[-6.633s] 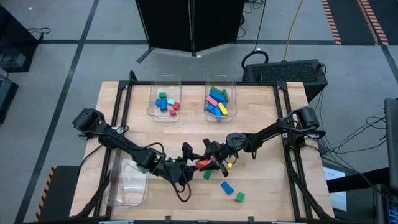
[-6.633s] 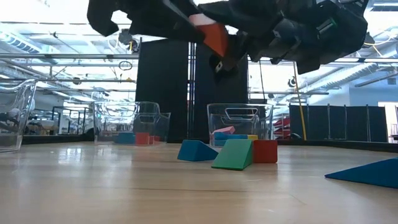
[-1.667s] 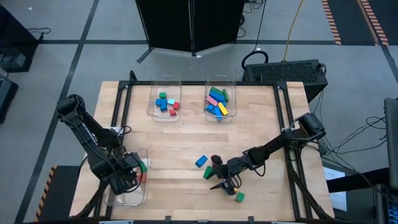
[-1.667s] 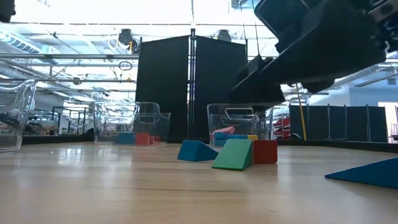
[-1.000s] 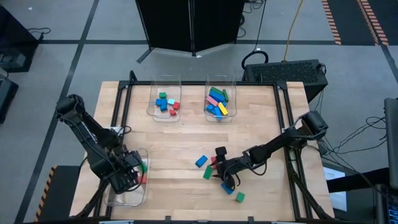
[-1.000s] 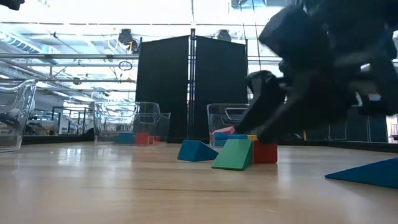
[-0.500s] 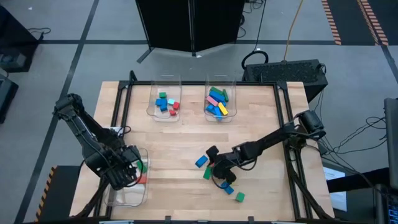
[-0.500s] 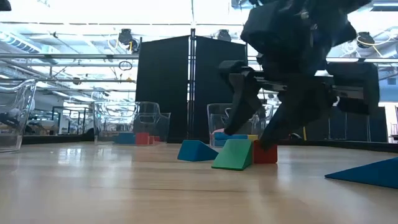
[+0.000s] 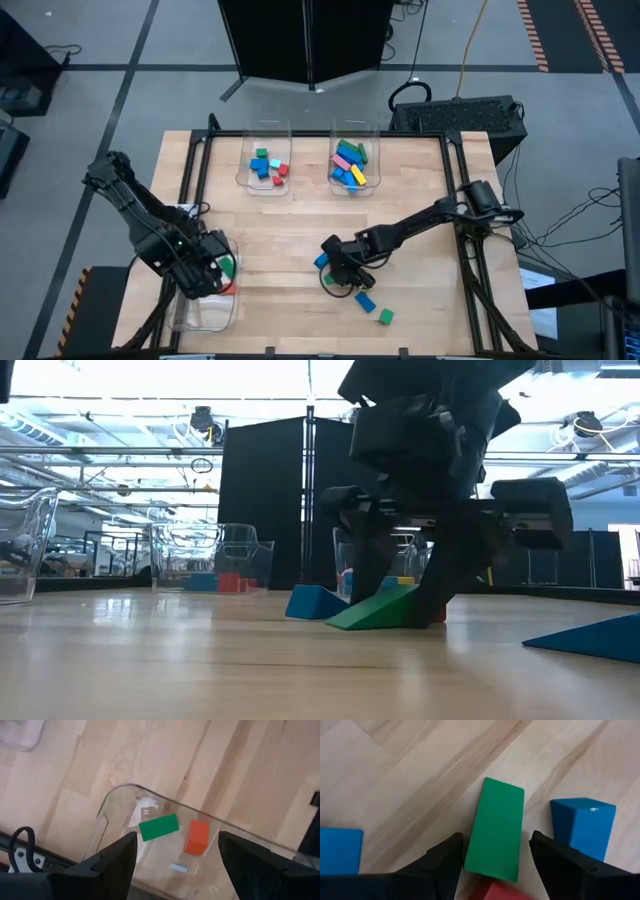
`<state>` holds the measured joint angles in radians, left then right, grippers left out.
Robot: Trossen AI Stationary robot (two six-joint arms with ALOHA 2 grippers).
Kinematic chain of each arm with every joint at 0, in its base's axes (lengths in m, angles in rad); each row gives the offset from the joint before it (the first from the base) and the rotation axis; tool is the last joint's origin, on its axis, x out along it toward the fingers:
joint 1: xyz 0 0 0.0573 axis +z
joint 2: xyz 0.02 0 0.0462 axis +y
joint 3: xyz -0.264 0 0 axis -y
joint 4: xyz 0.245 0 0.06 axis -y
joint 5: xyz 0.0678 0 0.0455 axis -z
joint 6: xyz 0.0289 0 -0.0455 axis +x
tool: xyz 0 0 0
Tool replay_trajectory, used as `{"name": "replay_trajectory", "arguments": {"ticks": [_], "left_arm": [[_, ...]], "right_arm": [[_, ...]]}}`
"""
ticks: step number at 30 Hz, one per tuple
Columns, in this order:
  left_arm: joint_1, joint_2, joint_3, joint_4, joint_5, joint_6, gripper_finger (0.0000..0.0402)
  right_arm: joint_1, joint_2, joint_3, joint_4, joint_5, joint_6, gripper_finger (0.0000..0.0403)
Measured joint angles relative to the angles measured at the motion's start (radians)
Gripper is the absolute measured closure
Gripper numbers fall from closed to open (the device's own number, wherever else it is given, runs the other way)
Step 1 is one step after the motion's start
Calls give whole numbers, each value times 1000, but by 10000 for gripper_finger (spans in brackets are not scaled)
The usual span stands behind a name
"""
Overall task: Sort blocks by size
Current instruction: Put the green triangular block into the bottom transparent bin
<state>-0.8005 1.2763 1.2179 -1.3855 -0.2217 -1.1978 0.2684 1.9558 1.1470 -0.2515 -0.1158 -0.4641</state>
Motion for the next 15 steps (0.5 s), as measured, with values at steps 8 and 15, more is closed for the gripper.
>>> {"name": "replay_trajectory", "arguments": {"ticks": [8, 15], "left_arm": [[66, 0, 1, 60, -49, 35, 123], [101, 0, 1, 190, -163, 288, 123]], "right_arm": [[1, 1, 4, -31, -3, 101, 214], [-12, -5, 4, -72, -40, 170, 285]]}}
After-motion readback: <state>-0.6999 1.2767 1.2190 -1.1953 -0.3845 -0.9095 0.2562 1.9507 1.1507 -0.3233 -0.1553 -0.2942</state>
